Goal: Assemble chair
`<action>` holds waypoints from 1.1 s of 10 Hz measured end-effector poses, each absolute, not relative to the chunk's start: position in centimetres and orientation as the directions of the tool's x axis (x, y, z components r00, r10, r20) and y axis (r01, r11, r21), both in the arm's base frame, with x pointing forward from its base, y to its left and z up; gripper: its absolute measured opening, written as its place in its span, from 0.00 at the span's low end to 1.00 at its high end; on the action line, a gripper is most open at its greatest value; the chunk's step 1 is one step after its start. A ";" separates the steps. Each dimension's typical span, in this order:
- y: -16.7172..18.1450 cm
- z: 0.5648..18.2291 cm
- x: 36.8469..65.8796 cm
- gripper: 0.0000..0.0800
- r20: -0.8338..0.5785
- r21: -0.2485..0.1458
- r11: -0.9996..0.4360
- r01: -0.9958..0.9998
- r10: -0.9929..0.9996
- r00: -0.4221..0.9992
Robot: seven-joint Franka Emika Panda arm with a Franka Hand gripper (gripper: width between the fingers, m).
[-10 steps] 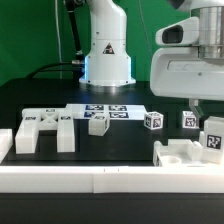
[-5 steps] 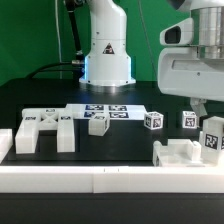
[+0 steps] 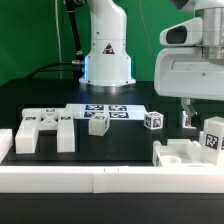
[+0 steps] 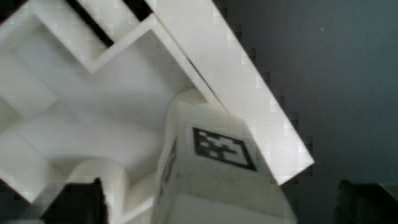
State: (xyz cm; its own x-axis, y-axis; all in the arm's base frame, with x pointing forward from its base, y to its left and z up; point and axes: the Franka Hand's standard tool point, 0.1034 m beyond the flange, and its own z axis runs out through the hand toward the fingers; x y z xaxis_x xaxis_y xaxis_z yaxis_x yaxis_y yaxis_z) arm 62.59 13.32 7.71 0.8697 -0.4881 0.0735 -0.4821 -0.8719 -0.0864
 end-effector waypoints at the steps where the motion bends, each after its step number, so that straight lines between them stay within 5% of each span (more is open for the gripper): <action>1: 13.3 7.8 62.7 0.81 0.086 -0.074 -0.927 -0.368 -0.374 0.924; 6: 12.7 7.6 62.8 0.81 0.109 -0.017 -0.994 0.107 0.104 0.989; 11: 12.4 7.5 62.8 0.81 0.108 0.008 -0.957 0.291 0.290 0.951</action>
Offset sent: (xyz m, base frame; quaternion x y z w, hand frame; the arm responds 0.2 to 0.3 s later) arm 0.0067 0.0036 -0.0020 0.0167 -0.0155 -0.2591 0.9656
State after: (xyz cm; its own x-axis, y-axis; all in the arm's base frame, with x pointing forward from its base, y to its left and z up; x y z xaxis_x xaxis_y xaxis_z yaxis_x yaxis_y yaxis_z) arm 62.75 12.41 7.51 0.9508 0.2902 0.1085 0.2911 -0.9567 0.0076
